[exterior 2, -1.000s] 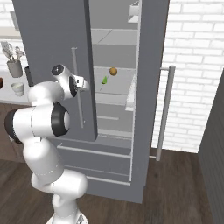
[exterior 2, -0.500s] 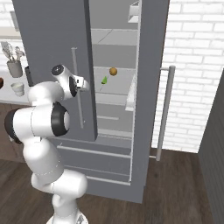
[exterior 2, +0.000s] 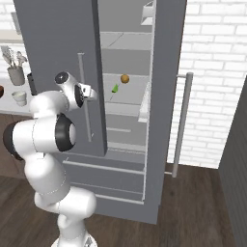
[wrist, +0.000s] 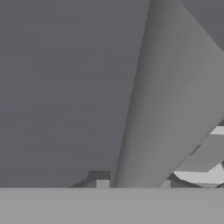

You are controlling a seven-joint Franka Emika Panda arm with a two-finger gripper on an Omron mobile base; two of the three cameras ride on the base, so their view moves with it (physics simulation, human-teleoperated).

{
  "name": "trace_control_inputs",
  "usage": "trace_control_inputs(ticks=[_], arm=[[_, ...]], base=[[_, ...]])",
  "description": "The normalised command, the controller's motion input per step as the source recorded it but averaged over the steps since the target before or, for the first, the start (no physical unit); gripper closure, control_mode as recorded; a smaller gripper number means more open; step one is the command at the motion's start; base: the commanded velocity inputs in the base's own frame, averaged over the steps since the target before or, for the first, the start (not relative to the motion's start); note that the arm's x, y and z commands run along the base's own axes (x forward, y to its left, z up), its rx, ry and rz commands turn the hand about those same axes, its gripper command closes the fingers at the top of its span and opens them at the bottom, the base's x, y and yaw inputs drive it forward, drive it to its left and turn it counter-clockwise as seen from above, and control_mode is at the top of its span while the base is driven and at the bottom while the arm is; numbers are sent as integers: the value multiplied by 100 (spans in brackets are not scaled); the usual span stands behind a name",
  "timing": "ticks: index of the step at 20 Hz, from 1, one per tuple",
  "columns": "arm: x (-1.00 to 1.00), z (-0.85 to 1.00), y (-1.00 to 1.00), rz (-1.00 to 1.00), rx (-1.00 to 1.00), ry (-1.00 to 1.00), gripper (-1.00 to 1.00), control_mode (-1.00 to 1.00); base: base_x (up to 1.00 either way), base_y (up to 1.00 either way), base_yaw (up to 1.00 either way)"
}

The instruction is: Grab a lemon wedge from the fridge and one ice cube from the ice bowl, and put them in the glass of lemonade.

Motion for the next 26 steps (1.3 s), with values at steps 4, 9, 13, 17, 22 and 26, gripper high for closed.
trace_control_inputs(ticks=[4,9,13,17,22,26], arm=[[-59,0,54,0,0,-1,100,-100],[-85,8,55,2,0,0,100,-100],[-100,31,58,6,0,0,100,-100],[-100,46,48,9,0,0,100,-100],[-100,50,52,12,0,0,100,-100],[-100,34,38,6,0,0,-100,-100]], base=[[0,0,0],[0,0,0],[0,0,0],[0,0,0],[0,0,0],[0,0,0]])
